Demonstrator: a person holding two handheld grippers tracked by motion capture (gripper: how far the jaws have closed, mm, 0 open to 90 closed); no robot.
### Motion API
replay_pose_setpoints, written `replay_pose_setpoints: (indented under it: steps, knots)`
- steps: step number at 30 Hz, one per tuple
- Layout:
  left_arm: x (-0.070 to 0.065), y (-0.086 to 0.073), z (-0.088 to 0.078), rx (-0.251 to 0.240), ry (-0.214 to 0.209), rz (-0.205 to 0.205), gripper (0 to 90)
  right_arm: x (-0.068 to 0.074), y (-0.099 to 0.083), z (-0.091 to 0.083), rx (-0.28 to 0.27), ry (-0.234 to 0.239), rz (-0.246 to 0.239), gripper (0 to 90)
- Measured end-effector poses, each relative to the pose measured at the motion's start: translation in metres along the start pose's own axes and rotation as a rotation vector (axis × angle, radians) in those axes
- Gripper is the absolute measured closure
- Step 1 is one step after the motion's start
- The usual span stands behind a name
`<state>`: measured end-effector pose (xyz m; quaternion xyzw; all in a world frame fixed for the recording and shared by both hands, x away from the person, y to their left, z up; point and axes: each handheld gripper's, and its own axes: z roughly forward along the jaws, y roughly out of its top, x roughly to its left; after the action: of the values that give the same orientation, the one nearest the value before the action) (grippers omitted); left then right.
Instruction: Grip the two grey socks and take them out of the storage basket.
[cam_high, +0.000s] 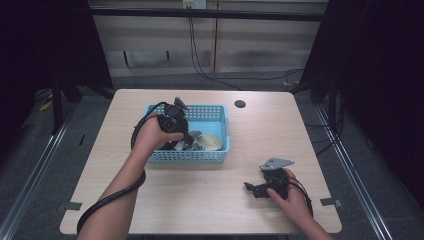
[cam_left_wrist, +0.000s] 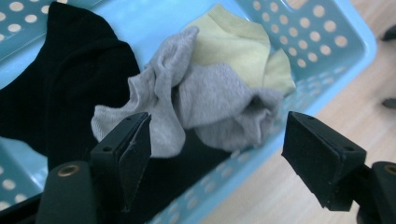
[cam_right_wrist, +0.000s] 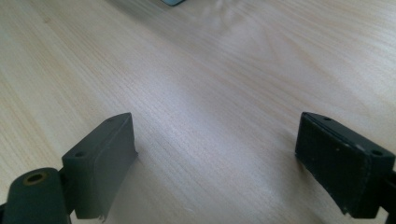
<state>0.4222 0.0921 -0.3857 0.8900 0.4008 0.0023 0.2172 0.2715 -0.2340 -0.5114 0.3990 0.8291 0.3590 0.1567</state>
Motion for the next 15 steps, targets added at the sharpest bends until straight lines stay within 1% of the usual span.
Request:
replay_pose_setpoints:
  steps: [4, 7, 11, 13, 14, 15]
  knots:
    - [0.002, 0.003, 0.014, 0.008, -0.004, -0.008, 23.5, 0.000, 0.000, 0.000, -0.001, -0.001, -0.003, 11.5]
    - [0.005, 0.003, 0.021, -0.001, 0.003, -0.032, 24.0, 0.000, 0.000, 0.000, -0.001, -0.001, -0.002, 11.6]
    - [0.015, 0.003, 0.026, -0.014, 0.014, -0.065, 25.4, 0.000, 0.000, 0.000, 0.000, 0.000, -0.002, 11.5]
    - [0.020, 0.003, 0.026, -0.014, 0.029, -0.077, 26.1, 0.000, 0.000, 0.000, 0.000, 0.000, 0.000, 11.5]
    - [0.022, 0.003, 0.027, -0.023, 0.036, -0.093, 26.5, 0.000, 0.000, 0.000, 0.000, 0.000, 0.000, 11.6]
    - [0.023, 0.003, 0.028, -0.021, 0.037, -0.100, 27.2, 0.000, 0.000, 0.000, 0.000, -0.001, -0.001, 11.5]
